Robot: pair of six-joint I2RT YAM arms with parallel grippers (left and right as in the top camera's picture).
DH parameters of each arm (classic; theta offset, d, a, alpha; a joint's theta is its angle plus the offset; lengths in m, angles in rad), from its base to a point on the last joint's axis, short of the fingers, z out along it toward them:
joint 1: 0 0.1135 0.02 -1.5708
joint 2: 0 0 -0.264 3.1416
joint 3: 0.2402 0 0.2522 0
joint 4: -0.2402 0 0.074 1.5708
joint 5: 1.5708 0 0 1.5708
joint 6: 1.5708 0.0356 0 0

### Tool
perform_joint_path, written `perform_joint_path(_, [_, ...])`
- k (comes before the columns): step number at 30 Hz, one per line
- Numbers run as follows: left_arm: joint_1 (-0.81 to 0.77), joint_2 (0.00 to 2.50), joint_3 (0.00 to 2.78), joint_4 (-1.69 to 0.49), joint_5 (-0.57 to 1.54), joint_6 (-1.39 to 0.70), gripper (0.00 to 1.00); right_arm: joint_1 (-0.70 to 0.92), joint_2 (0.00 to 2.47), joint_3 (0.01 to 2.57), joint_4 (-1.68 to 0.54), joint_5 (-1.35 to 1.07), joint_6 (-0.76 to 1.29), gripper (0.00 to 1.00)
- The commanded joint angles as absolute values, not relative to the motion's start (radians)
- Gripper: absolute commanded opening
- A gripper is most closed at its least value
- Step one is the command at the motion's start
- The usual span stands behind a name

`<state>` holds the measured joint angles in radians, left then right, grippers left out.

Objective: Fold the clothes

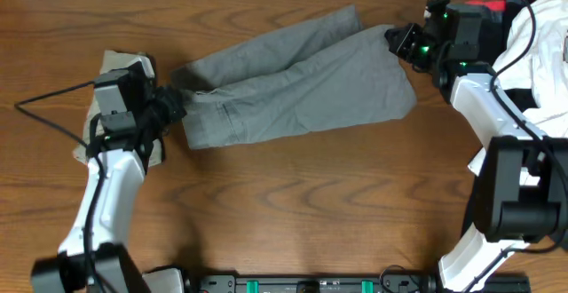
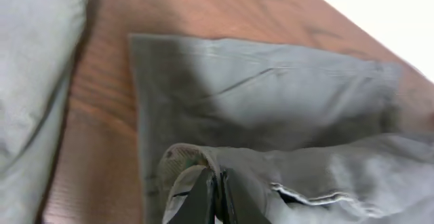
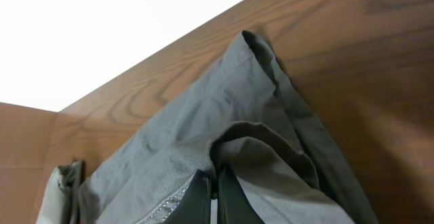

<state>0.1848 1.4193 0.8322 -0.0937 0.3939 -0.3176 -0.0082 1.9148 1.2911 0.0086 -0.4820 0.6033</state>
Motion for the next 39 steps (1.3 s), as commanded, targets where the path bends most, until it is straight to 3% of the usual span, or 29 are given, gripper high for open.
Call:
perform_joint_path(1, [0.184,1.441,0.847,-0.084,0.229,-0.327,0.06,-0.019,1.941,1.308,0.061,-0.476,0.620,0.01])
perform_joint_path(10, [0.184,1.452,0.847,0.051,0.090,-0.330,0.06,0.012,2.004,1.308,0.251,-0.472,0.677,0.01])
perform_joint_path(27, [0.185,1.510,0.848,0.199,0.144,-0.420,0.06,0.029,2.152,1.312,0.674,-0.514,0.785,0.01])
perform_joint_path(39, [0.195,1.491,0.848,0.211,0.055,-0.444,0.05,0.032,2.157,1.345,0.677,-0.494,0.810,0.01])
